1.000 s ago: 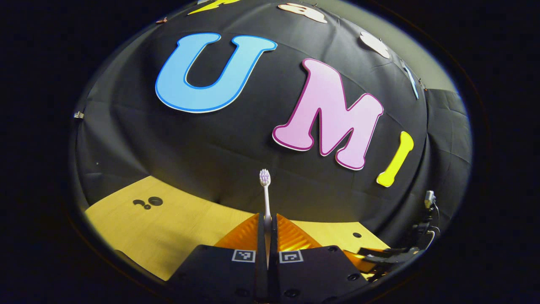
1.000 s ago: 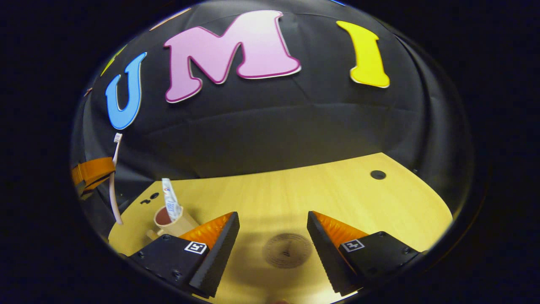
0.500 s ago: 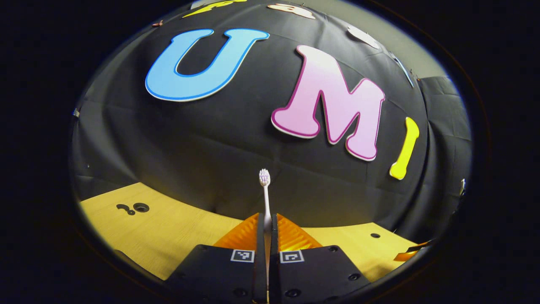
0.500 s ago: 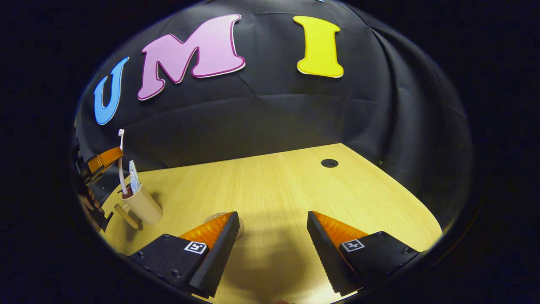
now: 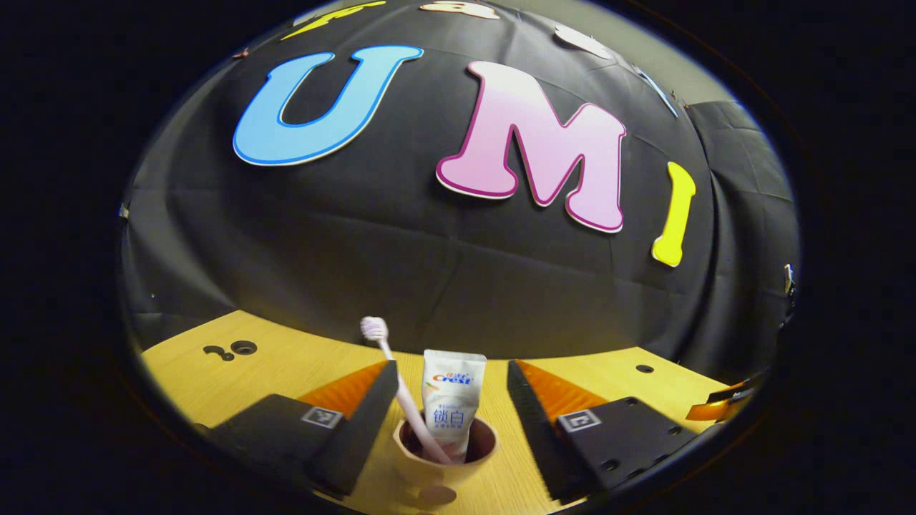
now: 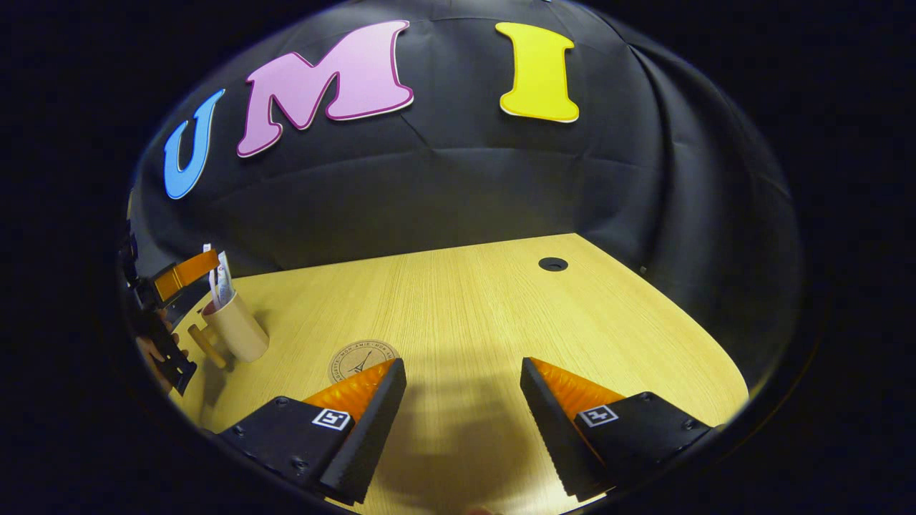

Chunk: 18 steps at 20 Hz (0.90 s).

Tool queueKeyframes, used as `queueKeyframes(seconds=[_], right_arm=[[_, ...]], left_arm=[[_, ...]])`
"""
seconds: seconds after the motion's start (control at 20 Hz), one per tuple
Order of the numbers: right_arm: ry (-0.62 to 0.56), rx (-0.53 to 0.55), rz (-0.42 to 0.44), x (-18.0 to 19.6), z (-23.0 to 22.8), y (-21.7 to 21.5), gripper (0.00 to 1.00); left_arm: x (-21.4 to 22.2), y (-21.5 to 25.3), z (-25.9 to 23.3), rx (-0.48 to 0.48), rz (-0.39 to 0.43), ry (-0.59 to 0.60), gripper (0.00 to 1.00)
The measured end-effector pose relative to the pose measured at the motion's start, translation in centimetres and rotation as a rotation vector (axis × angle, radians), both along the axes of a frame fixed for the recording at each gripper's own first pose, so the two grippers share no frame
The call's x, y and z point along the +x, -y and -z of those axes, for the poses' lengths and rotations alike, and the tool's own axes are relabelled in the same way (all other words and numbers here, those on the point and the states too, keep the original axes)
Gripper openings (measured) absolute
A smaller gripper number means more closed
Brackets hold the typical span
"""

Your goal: Put the toothbrush and toothpaste on the desktop into the cup, then pick up the cup and place it on the coaster on the desktop.

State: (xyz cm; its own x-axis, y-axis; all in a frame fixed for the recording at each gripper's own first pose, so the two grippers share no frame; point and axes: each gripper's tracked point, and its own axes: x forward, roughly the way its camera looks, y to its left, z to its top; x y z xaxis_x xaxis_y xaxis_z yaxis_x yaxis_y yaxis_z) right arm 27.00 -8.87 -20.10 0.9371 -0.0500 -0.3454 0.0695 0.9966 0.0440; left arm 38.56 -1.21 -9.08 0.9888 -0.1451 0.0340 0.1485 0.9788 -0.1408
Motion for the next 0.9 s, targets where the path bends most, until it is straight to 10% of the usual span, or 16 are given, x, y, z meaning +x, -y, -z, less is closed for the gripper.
queueKeyframes(seconds=[0.05, 0.9], right_arm=[[0.0, 0.003, -0.003, 0.0, 0.0, 0.0, 0.98], [-0.051, 0.064, 0.001, -1.1, -0.2, 2.5, 0.98]], left_arm=[[-0.6, -0.2, 0.2, 0.026, -0.01, -0.022, 0.98], [-5.9, -1.8, 6.5, -0.022, 0.0, -0.632, 0.98]])
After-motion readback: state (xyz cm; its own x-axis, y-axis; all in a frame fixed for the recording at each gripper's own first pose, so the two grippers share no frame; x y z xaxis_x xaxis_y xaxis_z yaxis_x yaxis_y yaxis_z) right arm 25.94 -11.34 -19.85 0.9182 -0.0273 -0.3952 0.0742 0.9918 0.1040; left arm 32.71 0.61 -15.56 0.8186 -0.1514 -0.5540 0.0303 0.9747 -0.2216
